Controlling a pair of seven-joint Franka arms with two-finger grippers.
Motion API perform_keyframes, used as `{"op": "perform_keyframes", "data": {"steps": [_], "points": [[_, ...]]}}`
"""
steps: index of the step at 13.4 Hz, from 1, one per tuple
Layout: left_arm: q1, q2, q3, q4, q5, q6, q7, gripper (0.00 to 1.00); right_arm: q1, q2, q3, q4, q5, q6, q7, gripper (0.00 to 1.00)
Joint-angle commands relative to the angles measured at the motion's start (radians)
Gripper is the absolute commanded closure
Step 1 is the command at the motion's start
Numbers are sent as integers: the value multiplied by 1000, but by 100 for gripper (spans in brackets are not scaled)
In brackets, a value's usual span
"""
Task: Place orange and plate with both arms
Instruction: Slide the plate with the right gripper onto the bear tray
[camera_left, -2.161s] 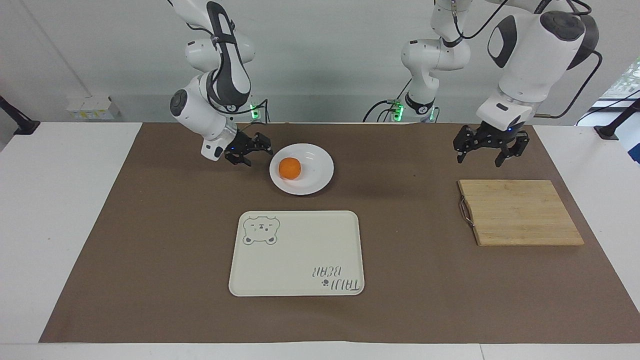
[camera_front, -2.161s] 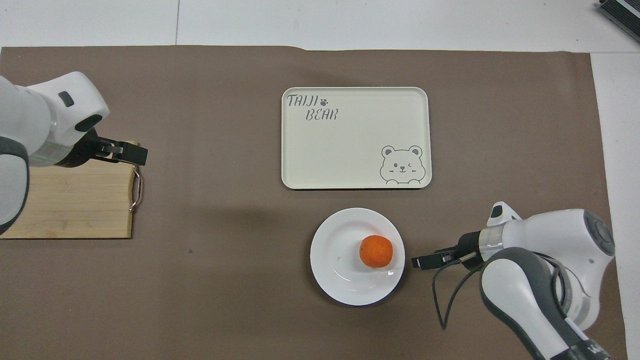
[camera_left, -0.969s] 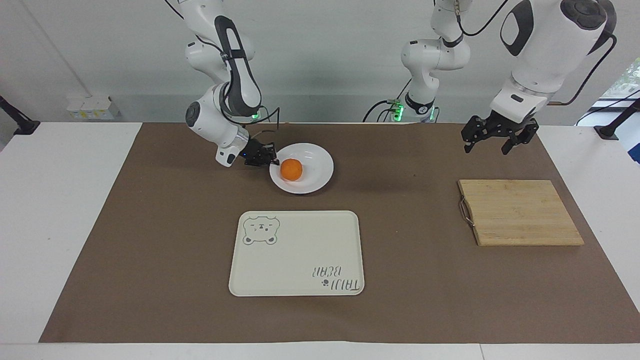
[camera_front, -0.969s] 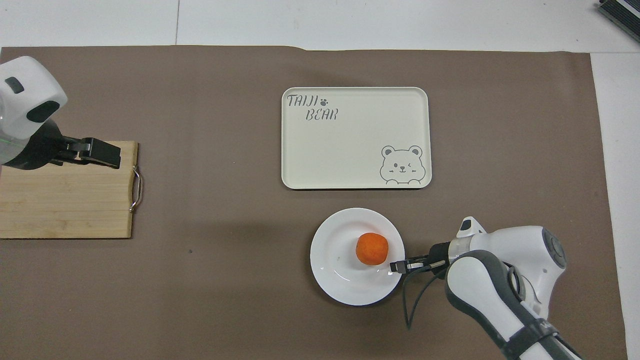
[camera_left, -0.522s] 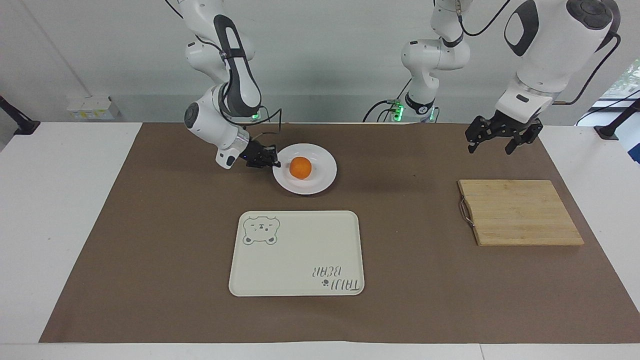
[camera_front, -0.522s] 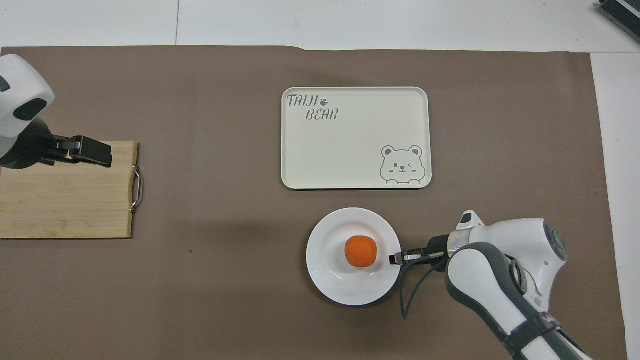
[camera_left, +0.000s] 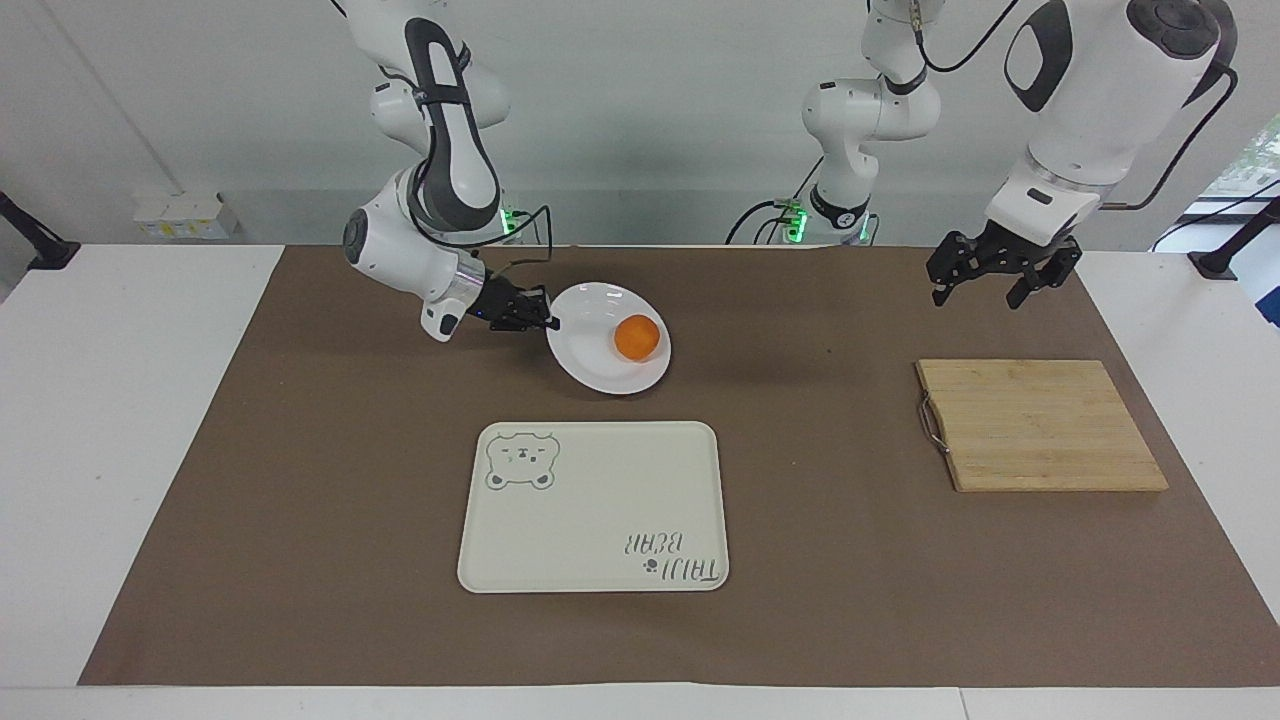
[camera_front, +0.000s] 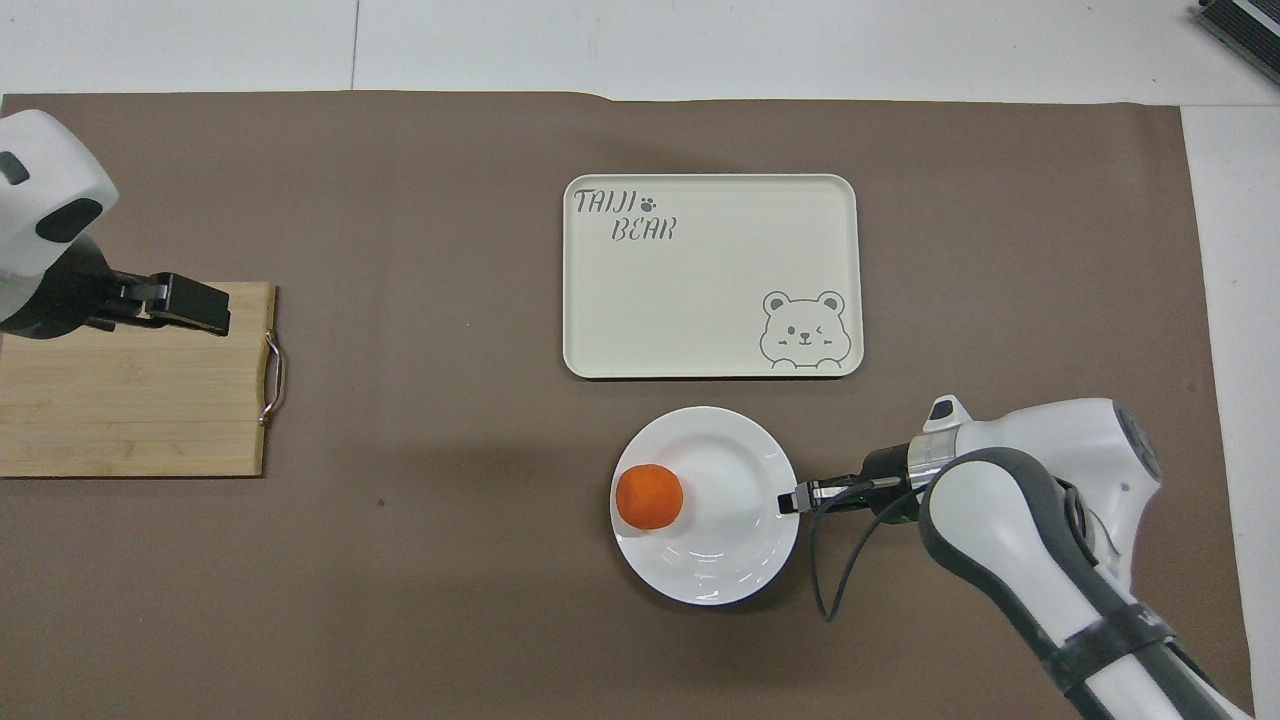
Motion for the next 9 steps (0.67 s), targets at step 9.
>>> {"op": "perform_keyframes", "data": {"steps": [9], "points": [[-3, -38, -10, -20, 8, -50, -7, 0, -64, 174, 2, 296, 225, -57, 7, 100]]}}
